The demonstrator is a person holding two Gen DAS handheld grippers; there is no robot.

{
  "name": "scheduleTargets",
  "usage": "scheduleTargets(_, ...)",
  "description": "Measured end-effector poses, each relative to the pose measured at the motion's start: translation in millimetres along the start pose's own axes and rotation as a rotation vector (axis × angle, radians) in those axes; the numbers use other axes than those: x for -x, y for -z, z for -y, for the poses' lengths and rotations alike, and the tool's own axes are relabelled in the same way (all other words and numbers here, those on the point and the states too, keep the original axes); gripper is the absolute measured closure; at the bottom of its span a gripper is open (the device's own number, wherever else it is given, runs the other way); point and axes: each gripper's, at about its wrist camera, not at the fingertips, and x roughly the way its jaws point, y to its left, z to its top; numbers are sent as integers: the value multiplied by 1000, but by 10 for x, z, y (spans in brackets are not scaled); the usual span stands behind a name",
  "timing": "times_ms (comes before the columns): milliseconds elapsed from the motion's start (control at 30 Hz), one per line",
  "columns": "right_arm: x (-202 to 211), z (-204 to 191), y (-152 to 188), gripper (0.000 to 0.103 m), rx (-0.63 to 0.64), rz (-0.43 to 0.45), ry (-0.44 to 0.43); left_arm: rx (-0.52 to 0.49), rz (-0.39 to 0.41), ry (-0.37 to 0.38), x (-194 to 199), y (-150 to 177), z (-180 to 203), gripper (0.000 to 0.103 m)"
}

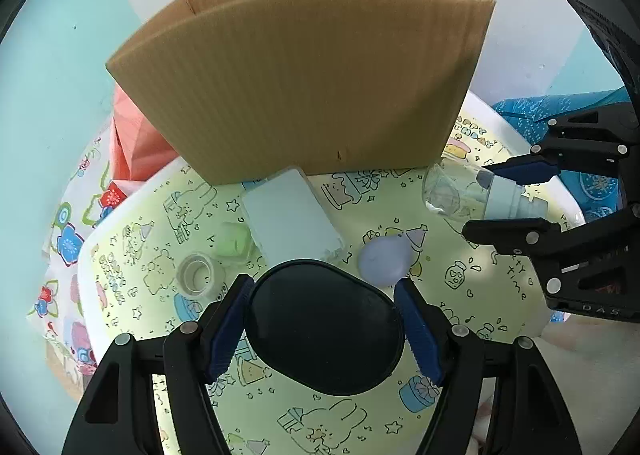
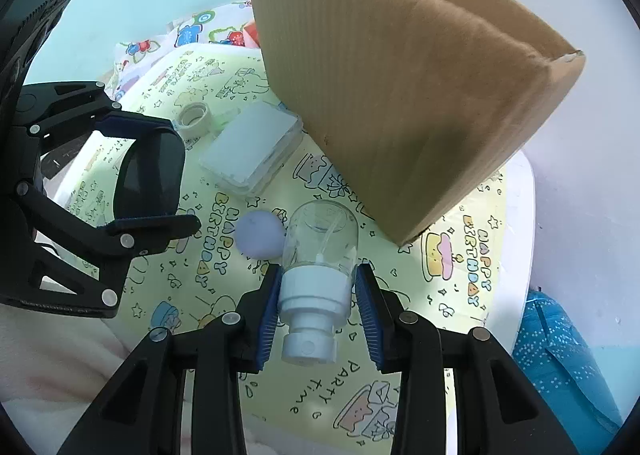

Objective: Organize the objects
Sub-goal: 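Lift the black object and bottle with both tools toward the cardboard box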

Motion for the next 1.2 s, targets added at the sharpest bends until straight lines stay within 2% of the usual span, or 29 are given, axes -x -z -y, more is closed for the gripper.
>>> scheduleTargets(267, 232, -28, -2, 63, 20, 38, 19, -19, 29, -23, 243, -52, 27, 29)
scheduleTargets(467, 391, -52, 13, 63, 7, 53, 13, -31, 40, -9, 421, -31, 51, 29)
scheduleTargets(767, 611, -181, 47, 63, 30, 89, 11, -80, 33, -63, 541, -18, 143, 29)
scheduleTargets(1200, 858, -320, 85, 63, 54, 125, 40, -85, 75, -4, 880, -9, 180, 29)
